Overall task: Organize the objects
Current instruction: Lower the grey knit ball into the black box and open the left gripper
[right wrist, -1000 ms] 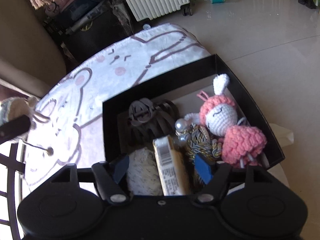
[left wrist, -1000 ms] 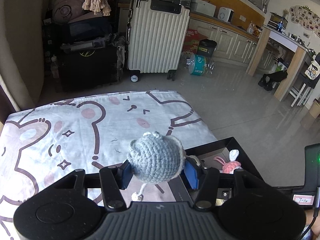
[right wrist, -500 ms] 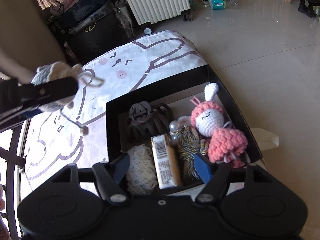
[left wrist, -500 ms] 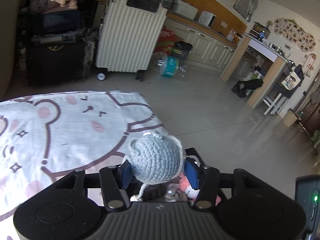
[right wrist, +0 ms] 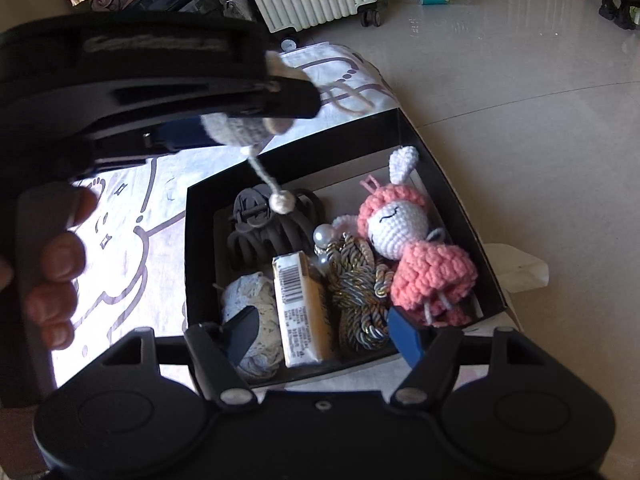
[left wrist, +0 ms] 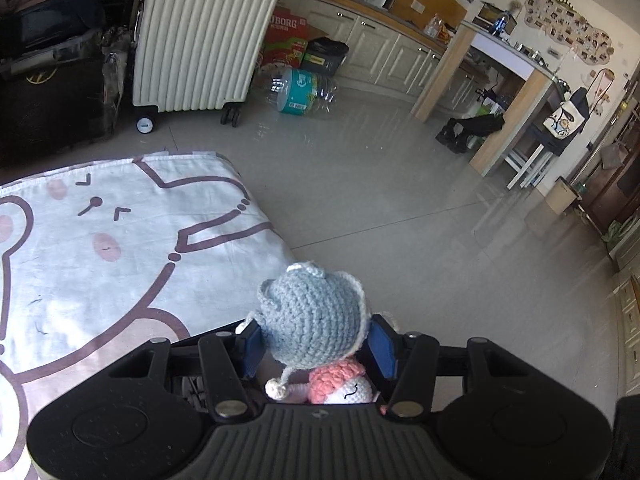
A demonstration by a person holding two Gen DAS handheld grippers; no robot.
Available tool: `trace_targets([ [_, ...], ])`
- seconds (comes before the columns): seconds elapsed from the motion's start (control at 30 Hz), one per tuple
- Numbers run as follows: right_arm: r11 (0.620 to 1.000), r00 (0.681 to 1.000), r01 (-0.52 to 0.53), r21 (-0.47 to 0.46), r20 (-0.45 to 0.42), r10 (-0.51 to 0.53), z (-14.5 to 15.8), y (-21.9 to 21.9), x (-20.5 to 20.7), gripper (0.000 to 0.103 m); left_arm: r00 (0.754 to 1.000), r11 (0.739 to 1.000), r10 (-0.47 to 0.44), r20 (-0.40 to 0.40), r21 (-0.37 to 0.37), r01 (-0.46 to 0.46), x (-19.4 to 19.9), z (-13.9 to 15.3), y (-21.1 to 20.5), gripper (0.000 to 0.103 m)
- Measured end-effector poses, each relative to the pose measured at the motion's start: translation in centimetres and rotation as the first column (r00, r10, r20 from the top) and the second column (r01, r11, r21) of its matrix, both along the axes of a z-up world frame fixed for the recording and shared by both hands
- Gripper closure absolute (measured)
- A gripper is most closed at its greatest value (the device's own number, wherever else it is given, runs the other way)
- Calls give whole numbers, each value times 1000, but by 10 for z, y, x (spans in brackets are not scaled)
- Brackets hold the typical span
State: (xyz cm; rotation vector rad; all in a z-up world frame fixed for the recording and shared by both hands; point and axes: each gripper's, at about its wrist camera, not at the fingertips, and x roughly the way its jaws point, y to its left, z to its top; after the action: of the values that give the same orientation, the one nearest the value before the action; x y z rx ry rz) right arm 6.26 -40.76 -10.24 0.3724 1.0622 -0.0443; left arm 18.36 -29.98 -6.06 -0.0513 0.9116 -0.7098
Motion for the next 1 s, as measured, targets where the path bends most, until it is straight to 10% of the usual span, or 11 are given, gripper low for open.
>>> trace_targets([
  [0.17, 1000, 1000, -8, -1, -2, 8, -1, -1, 3, 31, 993, 997, 63, -97, -48, -68, 14, -15, 5, 34],
  [1.0, 995, 997, 34, -93, 67, -28, 25, 4, -2, 25, 996, 994, 87, 24, 70, -89, -11, 25, 44, 35],
])
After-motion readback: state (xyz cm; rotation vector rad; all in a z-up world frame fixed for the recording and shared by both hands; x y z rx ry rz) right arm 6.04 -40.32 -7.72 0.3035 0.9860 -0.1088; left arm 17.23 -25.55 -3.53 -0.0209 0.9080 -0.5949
